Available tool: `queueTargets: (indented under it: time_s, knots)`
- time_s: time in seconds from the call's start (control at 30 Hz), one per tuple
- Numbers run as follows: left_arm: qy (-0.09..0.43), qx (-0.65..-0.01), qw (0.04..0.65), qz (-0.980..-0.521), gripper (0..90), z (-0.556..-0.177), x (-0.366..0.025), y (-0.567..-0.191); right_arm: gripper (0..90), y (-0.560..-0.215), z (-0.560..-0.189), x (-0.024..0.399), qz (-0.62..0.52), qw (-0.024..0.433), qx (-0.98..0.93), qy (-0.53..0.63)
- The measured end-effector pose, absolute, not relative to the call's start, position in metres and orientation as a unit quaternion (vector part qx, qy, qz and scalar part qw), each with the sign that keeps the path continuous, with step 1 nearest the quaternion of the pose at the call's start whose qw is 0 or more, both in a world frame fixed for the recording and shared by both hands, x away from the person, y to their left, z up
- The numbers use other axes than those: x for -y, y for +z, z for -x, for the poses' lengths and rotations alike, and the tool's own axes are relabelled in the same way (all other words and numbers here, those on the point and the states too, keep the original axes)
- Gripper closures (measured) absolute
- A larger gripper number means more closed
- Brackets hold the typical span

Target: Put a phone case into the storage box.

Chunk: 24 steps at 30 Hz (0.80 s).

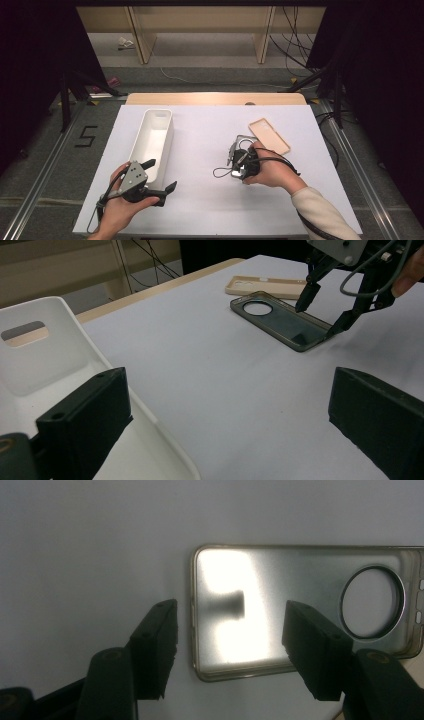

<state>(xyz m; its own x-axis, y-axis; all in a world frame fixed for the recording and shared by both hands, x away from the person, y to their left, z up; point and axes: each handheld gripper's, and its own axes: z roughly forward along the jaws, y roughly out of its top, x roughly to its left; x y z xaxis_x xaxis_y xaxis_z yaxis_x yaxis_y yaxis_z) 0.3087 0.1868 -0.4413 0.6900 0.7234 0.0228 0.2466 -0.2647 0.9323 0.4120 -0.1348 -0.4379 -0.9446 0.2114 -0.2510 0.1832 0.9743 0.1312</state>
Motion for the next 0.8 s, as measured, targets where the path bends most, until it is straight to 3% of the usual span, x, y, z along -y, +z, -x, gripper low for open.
queueTargets:
  time_s: [0.8]
  knots:
    - [0.228,-0.315,0.515,-0.764,3.1,-0.309,-0.186,-0.442,44.4,-0.454,-0.410,0.128,-0.054,0.149,-0.987,0.010]
